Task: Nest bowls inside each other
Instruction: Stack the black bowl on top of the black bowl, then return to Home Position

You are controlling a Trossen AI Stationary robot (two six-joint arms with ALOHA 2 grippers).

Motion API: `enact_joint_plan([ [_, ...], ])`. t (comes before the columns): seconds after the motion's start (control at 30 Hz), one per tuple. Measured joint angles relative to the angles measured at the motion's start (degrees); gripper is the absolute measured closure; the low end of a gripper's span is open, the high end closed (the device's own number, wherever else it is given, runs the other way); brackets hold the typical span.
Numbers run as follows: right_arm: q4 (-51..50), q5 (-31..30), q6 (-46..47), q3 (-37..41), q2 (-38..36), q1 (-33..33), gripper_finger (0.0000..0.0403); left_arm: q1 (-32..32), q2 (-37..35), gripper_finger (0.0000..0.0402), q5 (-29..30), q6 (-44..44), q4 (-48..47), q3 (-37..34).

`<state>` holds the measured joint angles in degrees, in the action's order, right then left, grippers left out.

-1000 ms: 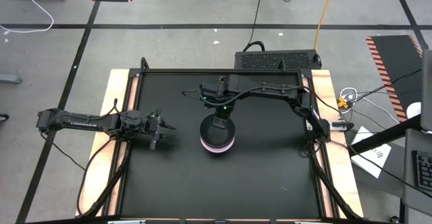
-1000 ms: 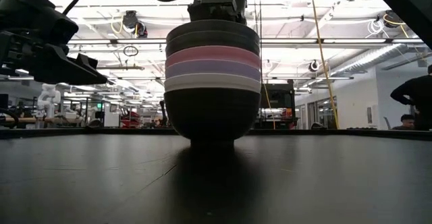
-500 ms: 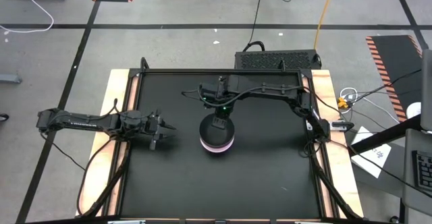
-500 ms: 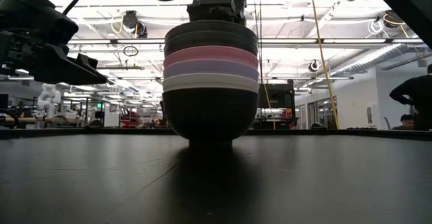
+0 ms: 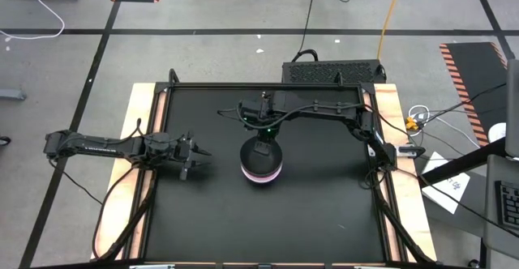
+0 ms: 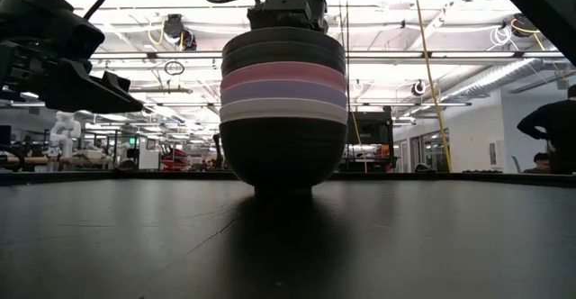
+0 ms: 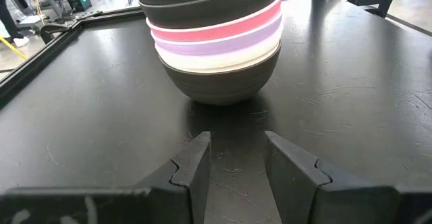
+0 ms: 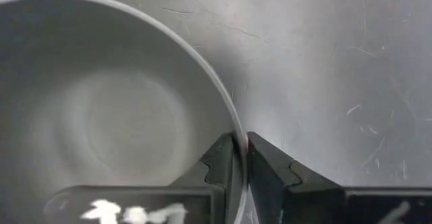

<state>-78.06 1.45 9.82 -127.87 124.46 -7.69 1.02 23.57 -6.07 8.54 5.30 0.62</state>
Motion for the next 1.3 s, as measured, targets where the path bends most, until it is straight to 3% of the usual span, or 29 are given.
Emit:
enact_joint_plan([
  [0.37, 0.38, 1.8, -1.81, 0.0, -0.14, 0.8, 0.0361, 0.0, -0.01, 0.0266, 0.0, -0.13, -0.08, -0.01],
  [0.9, 1.54, 1.82, -0.87, -0.02, -1.26, 0.55, 0.0269, 0.02, -0.01, 0.0266, -0.04, -0.33, -0.36, 0.0],
  [1.3, 3.21, 1.8, -1.35, -0.04, -5.79, 0.53, 0.0264, 0.02, -0.02, 0.0266, -0.09, -0.46, -0.44, -0.02],
])
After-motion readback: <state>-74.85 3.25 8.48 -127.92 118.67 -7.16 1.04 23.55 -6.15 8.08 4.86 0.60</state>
